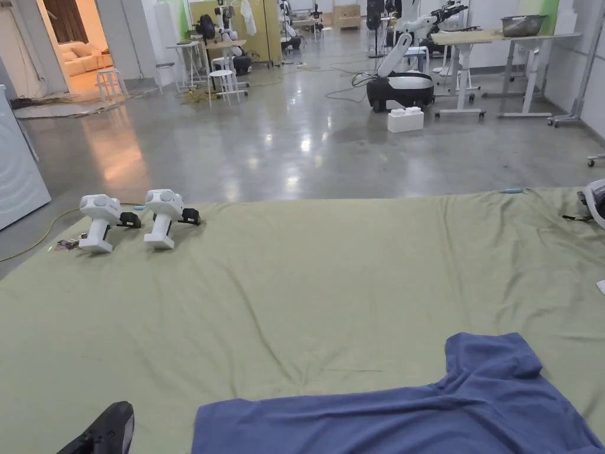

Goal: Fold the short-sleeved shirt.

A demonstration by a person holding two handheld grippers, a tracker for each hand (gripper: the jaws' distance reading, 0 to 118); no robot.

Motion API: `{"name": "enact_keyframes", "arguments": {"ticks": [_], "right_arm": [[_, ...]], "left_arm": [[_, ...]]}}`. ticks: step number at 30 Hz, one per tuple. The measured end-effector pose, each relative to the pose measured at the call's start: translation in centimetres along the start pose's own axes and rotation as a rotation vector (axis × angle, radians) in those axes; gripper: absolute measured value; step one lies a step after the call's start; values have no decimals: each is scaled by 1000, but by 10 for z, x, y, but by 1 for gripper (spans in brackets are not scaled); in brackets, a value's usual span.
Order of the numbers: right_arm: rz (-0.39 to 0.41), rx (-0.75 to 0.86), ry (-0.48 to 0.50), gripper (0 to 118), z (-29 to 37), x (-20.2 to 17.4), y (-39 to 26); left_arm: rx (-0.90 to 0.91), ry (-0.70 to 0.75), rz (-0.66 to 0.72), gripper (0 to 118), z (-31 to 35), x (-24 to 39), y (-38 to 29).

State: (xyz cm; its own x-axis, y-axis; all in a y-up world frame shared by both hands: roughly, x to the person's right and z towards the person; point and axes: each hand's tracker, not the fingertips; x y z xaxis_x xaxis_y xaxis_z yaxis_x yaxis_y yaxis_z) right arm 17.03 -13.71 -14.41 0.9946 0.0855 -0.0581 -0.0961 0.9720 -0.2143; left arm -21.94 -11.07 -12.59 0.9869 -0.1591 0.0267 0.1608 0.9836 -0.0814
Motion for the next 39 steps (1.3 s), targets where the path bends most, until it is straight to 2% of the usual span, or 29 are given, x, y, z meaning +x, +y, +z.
{"name": "enact_keyframes", "arguments": {"ticks": [1, 4, 8, 9, 10, 11, 12, 15, 20, 21, 22, 24, 27, 28, 29, 30, 33, 35, 36, 37, 38, 39], "right_arm": [[3, -5, -7, 6, -1, -3, 1], [35, -23, -29, 6, -8, -6, -2], [-20, -61, 11, 6, -21, 0, -8], [-29, -68, 16, 6, -24, 2, -10], [-36, -80, 19, 6, -27, 3, -12], [-40, -94, 16, 6, -31, 5, -15], [-45, -113, 10, 6, -34, 9, -23], [-65, -185, 5, 6, -45, 18, -36], [-110, -269, -20, 6, -49, 40, -61], [-118, -297, -36, 6, -51, 46, -67], [-127, -325, -52, 6, -54, 52, -71], [-153, -352, -65, 6, -58, 60, -78], [-188, -381, -73, 6, -64, 73, -84], [-191, -387, -75, 6, -67, 75, -86], [-196, -394, -74, 6, -71, 78, -87], [-205, -400, -70, 6, -77, 81, -88], [-240, -429, -45, 6, -109, 89, -83], [-256, -472, 5, 6, -146, 103, -74], [-252, -521, 12, 10, -171, 107, -67], [-261, -573, 37, 25, -197, 116, -64], [-268, -640, 78, 63, -230, 127, -65], [-279, -722, 114, 91, -262, 136, -68]], "left_arm": [[-13, -68, 7, 1, 0, -1, 2], [-37, -76, 24, 1, -7, -1, 1], [-272, -182, 208, 1, -58, -17, -12], [-334, -171, 210, 11, -76, -18, -19], [-398, -160, 186, 34, -96, -19, -28], [-425, -176, 183, 69, -117, -23, -36], [-491, -209, 204, 74, -144, -27, -50], [-650, -239, 356, 73, -230, -42, -95], [-908, -160, 358, 71, -342, -57, -168], [-943, -110, 334, 69, -356, -57, -180], [-980, -107, 315, 66, -369, -58, -192], [-1046, -88, 300, 44, -384, -56, -210], [-1041, -93, 296, 39, -385, -52, -217], [-1037, -93, 288, 30, -385, -51, -213], [-1036, -100, 266, 14, -384, -48, -211], [-1033, -114, 217, 14, -385, -45, -209], [-1067, -100, 189, 8, -390, -30, -207], [-1094, -84, 144, 8, -395, -24, -213], [-1100, -84, 141, 8, -398, -23, -214], [-1102, -84, 138, 8, -399, -24, -212], [-1106, -87, 138, 8, -399, -25, -211], [-1111, -92, 136, 8, -400, -26, -212]]}}
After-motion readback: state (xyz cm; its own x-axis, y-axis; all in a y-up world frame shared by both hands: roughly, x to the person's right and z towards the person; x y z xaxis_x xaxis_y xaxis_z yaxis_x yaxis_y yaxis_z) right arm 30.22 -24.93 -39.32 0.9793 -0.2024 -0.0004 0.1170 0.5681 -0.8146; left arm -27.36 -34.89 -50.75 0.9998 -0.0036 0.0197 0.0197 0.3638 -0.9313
